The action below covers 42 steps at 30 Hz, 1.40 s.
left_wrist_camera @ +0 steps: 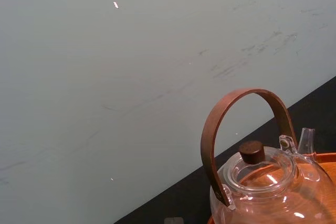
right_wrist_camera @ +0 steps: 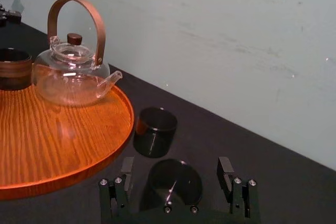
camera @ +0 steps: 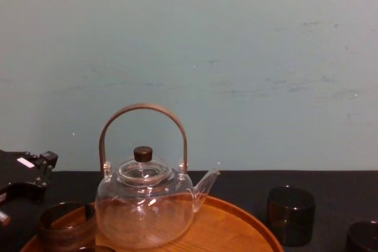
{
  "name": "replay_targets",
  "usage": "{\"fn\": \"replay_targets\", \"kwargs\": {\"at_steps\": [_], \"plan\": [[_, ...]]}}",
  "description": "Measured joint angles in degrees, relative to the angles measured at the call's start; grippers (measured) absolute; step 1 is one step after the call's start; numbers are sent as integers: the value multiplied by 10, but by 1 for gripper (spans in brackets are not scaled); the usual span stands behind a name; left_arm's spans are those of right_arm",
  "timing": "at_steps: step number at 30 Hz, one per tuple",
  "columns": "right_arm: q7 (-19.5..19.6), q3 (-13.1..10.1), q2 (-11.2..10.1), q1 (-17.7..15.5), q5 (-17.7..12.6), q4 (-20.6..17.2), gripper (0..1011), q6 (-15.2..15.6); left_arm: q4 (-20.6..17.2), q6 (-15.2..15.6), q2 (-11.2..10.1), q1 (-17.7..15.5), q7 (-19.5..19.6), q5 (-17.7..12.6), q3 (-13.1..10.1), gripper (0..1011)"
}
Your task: Pick up the glass from the table and place it on the tray.
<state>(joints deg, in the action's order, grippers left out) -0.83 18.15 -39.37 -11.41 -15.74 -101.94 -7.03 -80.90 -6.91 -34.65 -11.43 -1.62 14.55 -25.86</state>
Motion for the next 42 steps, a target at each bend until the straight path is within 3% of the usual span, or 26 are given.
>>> {"fn": "replay_targets", "kwargs": {"at_steps": [18, 30, 42], "plan": [[-25, -20, 26, -15, -12, 26, 1002, -1, 0, 0, 0, 0, 0, 0, 0, 0], [-55, -30, 51, 5, -28, 60, 1002, 22, 0, 0, 0, 0, 0, 0, 0, 0], [-76, -35, 73, 25, -23, 86, 1002, 33, 0, 0, 0, 0, 0, 0, 0, 0]]}}
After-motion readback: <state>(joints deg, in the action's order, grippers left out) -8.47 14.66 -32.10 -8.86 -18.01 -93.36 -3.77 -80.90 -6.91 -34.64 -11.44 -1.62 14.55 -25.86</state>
